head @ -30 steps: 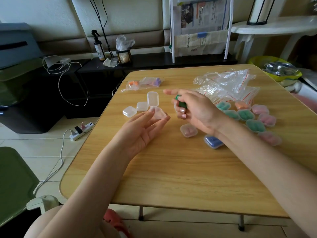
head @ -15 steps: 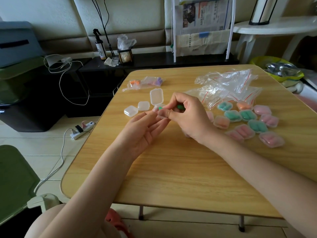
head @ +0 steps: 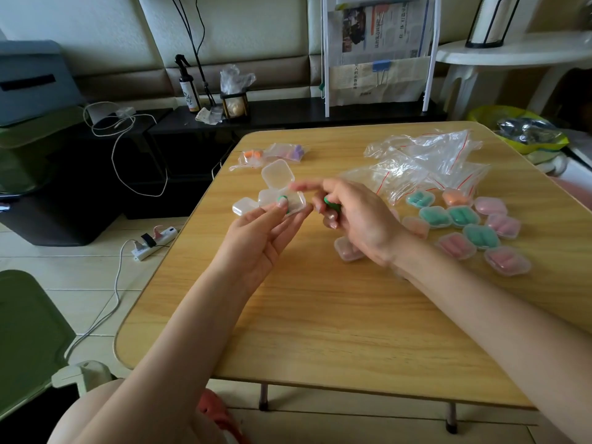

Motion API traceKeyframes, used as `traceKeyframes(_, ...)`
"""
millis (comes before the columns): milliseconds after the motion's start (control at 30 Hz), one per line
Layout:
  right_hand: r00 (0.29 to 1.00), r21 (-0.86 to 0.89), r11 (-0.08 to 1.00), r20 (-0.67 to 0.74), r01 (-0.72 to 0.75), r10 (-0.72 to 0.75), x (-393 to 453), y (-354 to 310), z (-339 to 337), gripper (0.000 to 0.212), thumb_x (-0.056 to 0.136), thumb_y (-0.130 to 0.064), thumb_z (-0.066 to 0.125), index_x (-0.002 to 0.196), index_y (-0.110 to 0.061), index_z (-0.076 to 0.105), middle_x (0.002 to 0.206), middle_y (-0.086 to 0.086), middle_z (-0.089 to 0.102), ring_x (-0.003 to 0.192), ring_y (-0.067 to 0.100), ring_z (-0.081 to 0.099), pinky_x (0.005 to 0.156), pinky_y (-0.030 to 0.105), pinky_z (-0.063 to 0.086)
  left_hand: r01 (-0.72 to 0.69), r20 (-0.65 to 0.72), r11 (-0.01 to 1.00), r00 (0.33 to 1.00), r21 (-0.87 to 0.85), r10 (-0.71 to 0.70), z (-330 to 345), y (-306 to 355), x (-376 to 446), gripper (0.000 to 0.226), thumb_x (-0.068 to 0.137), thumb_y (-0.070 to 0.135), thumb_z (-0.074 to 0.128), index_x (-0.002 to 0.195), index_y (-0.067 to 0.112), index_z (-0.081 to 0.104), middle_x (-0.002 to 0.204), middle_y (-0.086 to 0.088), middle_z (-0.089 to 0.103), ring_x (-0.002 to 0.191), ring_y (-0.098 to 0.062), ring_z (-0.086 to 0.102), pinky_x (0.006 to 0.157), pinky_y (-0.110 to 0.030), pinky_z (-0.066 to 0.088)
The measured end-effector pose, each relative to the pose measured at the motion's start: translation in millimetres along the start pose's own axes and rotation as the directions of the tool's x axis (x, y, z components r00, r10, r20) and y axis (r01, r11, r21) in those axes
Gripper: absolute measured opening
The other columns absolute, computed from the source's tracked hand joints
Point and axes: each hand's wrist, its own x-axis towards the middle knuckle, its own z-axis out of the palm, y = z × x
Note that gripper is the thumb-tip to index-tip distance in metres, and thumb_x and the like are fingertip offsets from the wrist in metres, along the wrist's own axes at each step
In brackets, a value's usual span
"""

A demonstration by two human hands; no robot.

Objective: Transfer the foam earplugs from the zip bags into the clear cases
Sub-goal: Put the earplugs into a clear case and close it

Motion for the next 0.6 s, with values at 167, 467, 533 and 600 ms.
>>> traceKeyframes(167, 0.999, 0.139, 0.989, -0.012, 0.041, -0.040, -2.2, 1.9, -1.6, 0.029, 0.100, 0.000, 0.039, 0.124, -0.010, 0.051, 0.089, 0.003, 0.062, 0.076, 0.009, 0.057, 0.075, 0.023, 0.047, -0.147, -0.091, 0.946, 0.979, 0.287, 0.180, 0.1, -5.0, -0.9, 0.018, 0.094, 0.009, 0.057, 0.107, -0.002, 0.052, 0.097, -0.019, 0.072, 0.092, -0.022, 0.071, 0.074, -0.022, 0.057)
traceKeyframes(467, 0.971, -0.037, 0.981, -0.140, 0.192, -0.196, -1.0, 0.6, -1.3, 0.018, 0.088, 0.000, 0.063, 0.101, -0.011, 0.067, 0.095, -0.006, 0.070, 0.086, 0.006, 0.064, 0.083, 0.021, 0.052, -0.096, -0.101, 0.960, 0.987, 0.263, 0.126, 3.7, -3.7, -3.4, 0.018, 0.092, 0.005, 0.058, 0.108, -0.001, 0.052, 0.093, -0.018, 0.073, 0.088, -0.025, 0.072, 0.071, -0.023, 0.058)
traceKeyframes(533, 0.968, -0.078, 0.977, -0.143, 0.199, -0.208, -1.3, 1.7, 0.2, 0.019, 0.086, 0.000, 0.065, 0.092, -0.017, 0.068, 0.092, -0.009, 0.071, 0.086, 0.007, 0.067, 0.086, 0.025, 0.053, -0.086, -0.093, 0.965, 0.989, 0.246, 0.112, 4.7, -3.0, -3.8, 0.014, 0.092, 0.004, 0.058, 0.105, 0.000, 0.053, 0.090, -0.017, 0.073, 0.087, -0.024, 0.072, 0.069, -0.022, 0.058)
traceKeyframes(600, 0.950, -0.147, 0.961, -0.172, 0.235, -0.259, -1.2, 2.1, 2.1, 0.021, 0.084, 0.002, 0.067, 0.092, -0.018, 0.067, 0.090, -0.006, 0.071, 0.087, 0.007, 0.067, 0.083, 0.023, 0.053, -0.072, -0.084, 0.968, 0.992, 0.240, 0.095, 5.0, -2.6, -4.0, 0.013, 0.092, 0.004, 0.058, 0.104, 0.000, 0.053, 0.089, -0.017, 0.073, 0.086, -0.024, 0.072, 0.069, -0.022, 0.058)
